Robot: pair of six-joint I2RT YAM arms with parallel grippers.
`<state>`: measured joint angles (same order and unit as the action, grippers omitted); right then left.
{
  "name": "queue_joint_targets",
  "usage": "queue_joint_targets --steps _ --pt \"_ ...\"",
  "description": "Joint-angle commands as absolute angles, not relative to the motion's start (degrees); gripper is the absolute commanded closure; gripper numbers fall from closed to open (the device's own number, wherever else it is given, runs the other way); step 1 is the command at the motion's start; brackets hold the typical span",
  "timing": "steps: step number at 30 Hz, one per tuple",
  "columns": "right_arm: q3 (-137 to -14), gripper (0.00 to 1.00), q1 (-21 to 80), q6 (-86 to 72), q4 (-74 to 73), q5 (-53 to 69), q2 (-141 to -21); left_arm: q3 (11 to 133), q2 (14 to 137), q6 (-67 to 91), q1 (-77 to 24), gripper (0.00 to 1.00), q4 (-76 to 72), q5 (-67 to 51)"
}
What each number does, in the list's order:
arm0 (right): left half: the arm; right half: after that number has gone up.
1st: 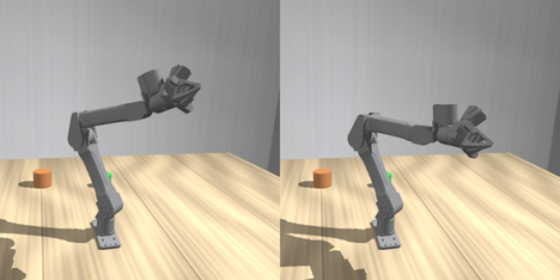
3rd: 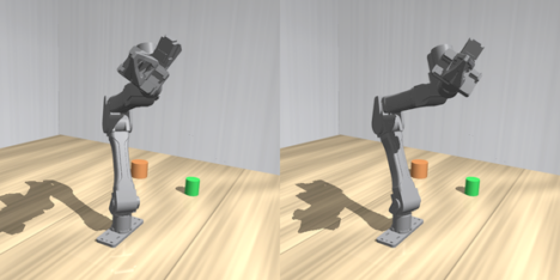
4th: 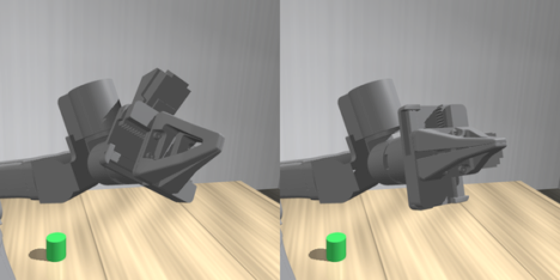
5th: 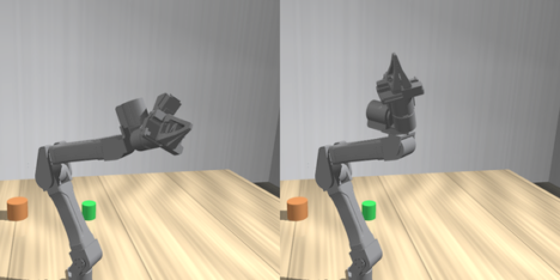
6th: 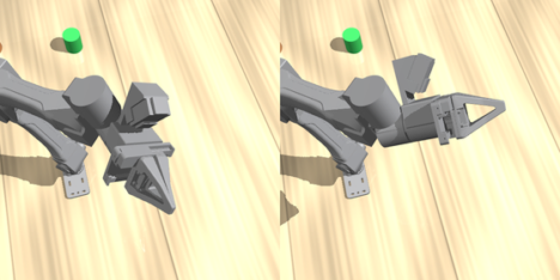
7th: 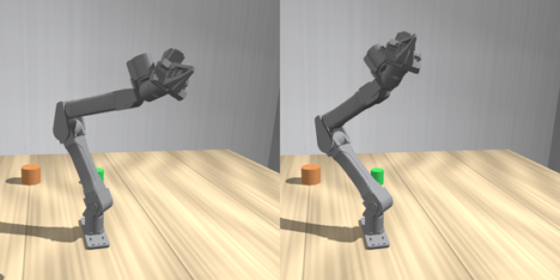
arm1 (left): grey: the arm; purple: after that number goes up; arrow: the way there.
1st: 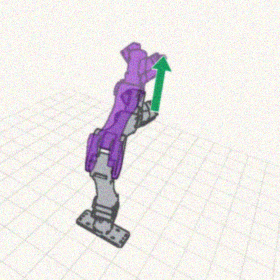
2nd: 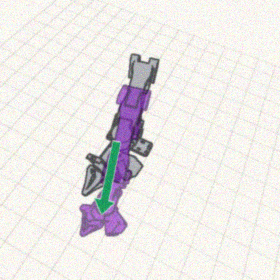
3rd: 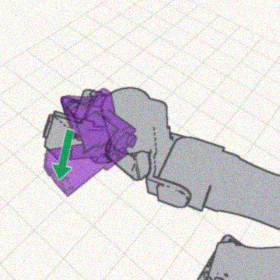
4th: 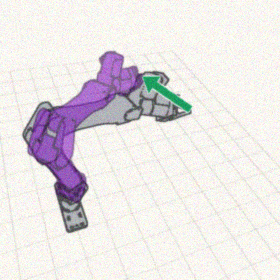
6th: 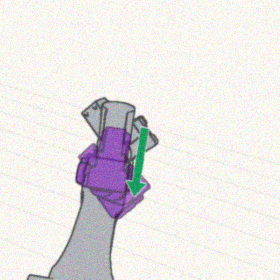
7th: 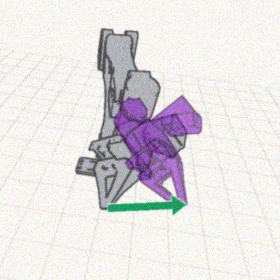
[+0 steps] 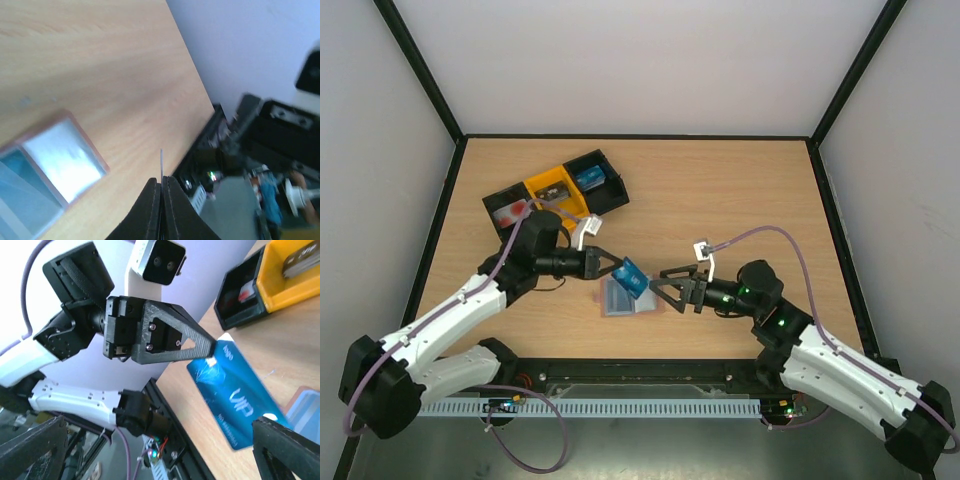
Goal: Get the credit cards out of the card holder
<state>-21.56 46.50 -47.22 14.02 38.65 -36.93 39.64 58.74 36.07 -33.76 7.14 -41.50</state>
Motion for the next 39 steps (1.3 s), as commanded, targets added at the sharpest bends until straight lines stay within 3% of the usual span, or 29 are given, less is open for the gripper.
queue_joint_targets --steps 1,5,13,29,39 --pt "-21.01 0.02 46.41 -48.3 12.11 30.35 -32.92 43.73 60.23 39.31 -32.36 0.97 7.12 -26.89" --pt "-19.97 0.02 46.4 -49.54 13.75 28.7 -31.95 44.17 63.29 42.14 -27.91 0.97 5.81 -18.16" --pt "-21.07 0.02 46.42 -48.45 12.53 28.43 -33.95 46.47 71.74 48.28 -16.66 0.97 -0.9 -11.62" --pt "-23.26 0.02 46.42 -48.09 10.61 25.09 -36.98 49.48 81.72 58.78 -13.63 0.97 -19.03 6.09" --pt "-23.38 0.02 46.43 -49.15 10.68 22.94 -39.03 54.57 92.42 63.66 -13.75 0.97 -22.94 8.28"
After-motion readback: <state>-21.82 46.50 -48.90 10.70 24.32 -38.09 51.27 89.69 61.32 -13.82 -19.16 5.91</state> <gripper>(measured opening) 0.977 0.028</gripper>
